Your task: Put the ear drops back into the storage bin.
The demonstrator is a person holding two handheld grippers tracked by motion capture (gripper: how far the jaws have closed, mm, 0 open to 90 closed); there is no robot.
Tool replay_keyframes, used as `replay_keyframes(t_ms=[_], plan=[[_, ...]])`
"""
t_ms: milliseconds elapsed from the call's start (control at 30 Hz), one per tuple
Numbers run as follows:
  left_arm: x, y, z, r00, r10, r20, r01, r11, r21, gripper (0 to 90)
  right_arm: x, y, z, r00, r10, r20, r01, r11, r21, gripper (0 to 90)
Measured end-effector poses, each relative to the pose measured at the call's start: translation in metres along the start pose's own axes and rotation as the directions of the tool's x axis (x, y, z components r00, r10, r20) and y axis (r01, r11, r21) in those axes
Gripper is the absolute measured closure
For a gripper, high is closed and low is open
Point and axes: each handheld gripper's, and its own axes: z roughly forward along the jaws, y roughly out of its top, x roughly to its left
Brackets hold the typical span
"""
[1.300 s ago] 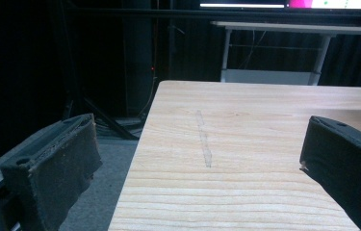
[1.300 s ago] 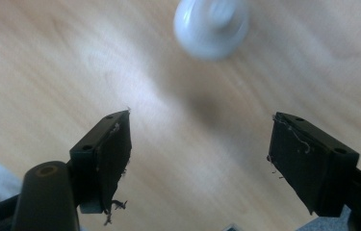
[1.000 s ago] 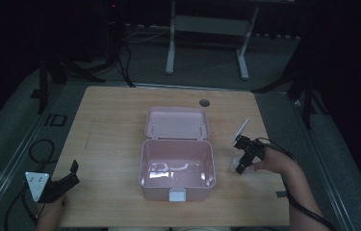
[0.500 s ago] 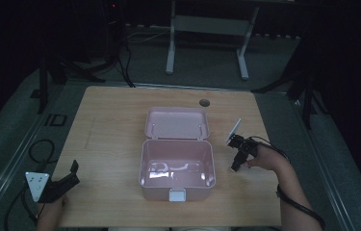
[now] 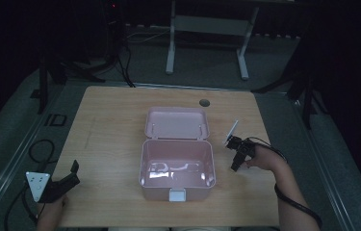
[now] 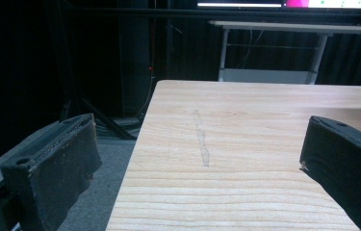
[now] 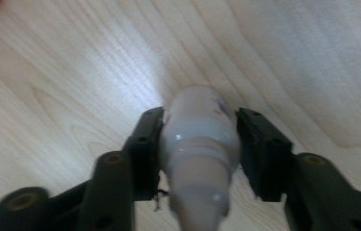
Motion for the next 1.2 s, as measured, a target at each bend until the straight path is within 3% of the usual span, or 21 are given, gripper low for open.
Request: replay_keyframes(t_ms=[233,367,467,567,600,633,700,833,1000,1200], plan=[[0.0,0.0,0.0,1.0,0.0,0.0,0.0,1.0,0.0,0.4,0.001,-0.001,-0.004,0.9986,-0.03,0.044,0.031,1.0,-0.006,59.3],[0.0,0.0,0.0,1.0,0.001,0.001,-0.001,1.0,0.001,0.4,0.004,-0.004,-0.009,0.9969,-0.064,0.046,0.064,0.998,0.006,59.4],[0.0,0.0,0.0,1.0,0.001,0.001,-0.001,1.0,0.001,0.4,0.007,-0.006,-0.011,0.9936,-0.102,0.048,0.101,0.995,0.014,59.4],[0.0,0.0,0.0,1.0,0.002,0.001,-0.002,1.0,0.002,0.4,0.014,-0.009,-0.014,0.9821,-0.18,0.053,0.179,0.983,0.029,59.4],[0.0,0.0,0.0,1.0,0.002,0.001,-0.002,1.0,0.002,0.4,0.014,-0.009,-0.014,0.9821,-0.18,0.053,0.179,0.983,0.029,59.4],[0.0,0.0,0.0,1.0,0.002,0.0,-0.002,1.0,0.0,0.4,0.02,-0.011,-0.016,0.9678,-0.245,0.057,0.243,0.969,0.048,59.4],[0.0,0.0,0.0,1.0,0.001,0.001,-0.001,1.0,0.0,0.4,0.024,-0.013,-0.017,0.9559,-0.287,0.06,0.285,0.957,0.051,59.4],[0.0,0.0,0.0,1.0,0.001,0.0,-0.001,1.0,-0.001,0.4,0.031,-0.016,-0.023,0.937,-0.343,0.064,0.341,0.939,0.04,59.5],[0.0,0.0,0.0,1.0,0.002,0.001,-0.002,1.0,-0.001,0.4,0.041,-0.02,-0.028,0.901,-0.426,0.081,0.425,0.905,0.035,59.5],[0.0,0.0,0.0,1.0,0.002,0.001,-0.002,1.0,-0.001,0.4,0.05,-0.024,-0.033,0.8706,-0.484,0.087,0.482,0.875,0.044,59.5]])
